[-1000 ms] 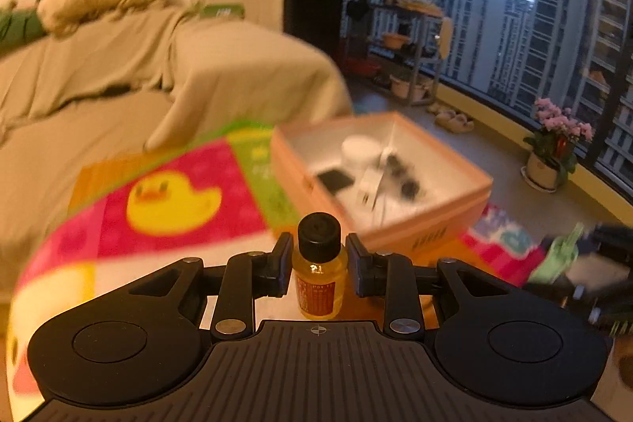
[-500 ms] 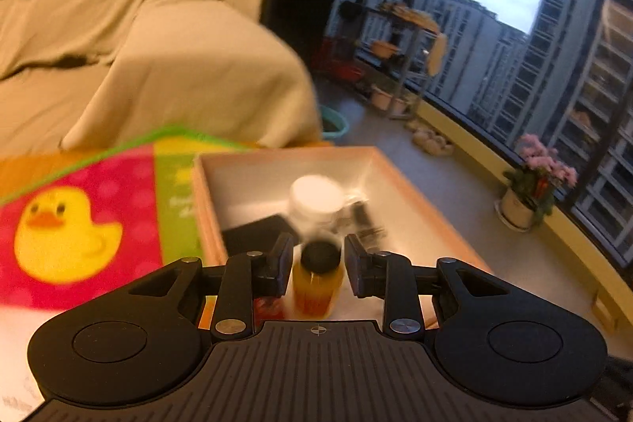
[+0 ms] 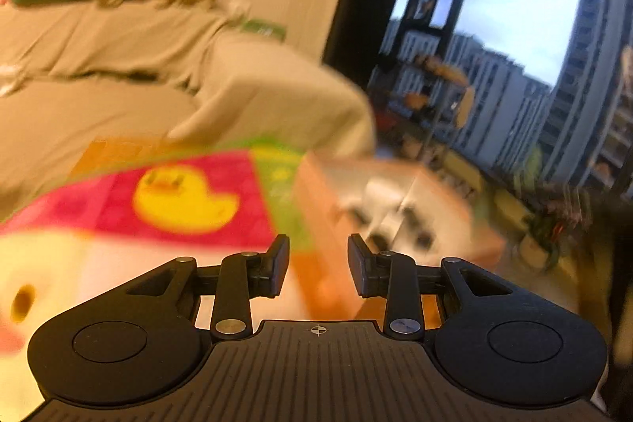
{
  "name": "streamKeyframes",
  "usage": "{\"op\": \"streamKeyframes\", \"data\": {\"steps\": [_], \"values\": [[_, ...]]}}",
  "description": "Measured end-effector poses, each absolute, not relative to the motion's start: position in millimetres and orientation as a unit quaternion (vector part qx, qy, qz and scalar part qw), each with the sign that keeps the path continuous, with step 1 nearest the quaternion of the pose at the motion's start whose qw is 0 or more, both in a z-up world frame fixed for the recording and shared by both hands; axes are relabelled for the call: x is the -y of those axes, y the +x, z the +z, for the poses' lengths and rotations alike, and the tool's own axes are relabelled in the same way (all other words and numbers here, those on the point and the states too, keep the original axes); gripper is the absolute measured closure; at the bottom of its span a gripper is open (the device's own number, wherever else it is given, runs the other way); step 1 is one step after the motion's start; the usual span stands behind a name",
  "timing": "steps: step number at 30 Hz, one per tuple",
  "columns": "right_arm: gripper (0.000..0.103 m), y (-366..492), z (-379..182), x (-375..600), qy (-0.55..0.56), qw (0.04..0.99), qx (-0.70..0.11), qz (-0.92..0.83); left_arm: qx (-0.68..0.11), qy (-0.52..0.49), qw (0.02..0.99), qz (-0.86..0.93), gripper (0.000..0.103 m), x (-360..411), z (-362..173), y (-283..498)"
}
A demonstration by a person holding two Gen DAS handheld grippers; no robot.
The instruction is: Organize rigid objects
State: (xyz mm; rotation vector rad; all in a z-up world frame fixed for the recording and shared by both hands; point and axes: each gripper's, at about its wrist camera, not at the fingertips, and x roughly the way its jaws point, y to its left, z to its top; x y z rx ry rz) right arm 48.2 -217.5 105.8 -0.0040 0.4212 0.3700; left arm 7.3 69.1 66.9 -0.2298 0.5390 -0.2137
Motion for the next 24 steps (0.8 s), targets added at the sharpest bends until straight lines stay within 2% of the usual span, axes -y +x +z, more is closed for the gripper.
{"op": "streamKeyframes", "data": {"steps": [1,3,6,16,21,24], "values": [[0.034,59.9,110.8,213.6,0.004,0.962,-0.2,0.186,-0.275,-0.115,0.949,-0.1,0.067,-73.4,62.4,1.4],[0.025,83.4,116.0,205.2,0.007,0.962,-0.206,0.178,-0.289,-0.119,0.946,-0.091,0.067,-82.2,54.7,-13.0],[0.025,90.5,110.2,199.4,0.008,0.959,-0.226,0.173,-0.295,-0.123,0.944,-0.085,0.067,-98.3,48.9,-36.9],[0.021,-25.9,46.8,201.4,-0.041,0.911,-0.309,0.269,-0.367,-0.105,0.919,-0.1,0.067,-103.0,30.5,-84.8],[0.014,-74.0,51.8,179.0,-0.045,0.883,-0.295,0.363,-0.355,-0.117,0.923,-0.092,0.067,-101.2,33.6,-88.0],[0.014,-85.2,44.8,147.7,-0.069,0.871,-0.293,0.387,-0.363,-0.117,0.921,-0.086,0.067,-97.0,31.4,-86.5]]}}
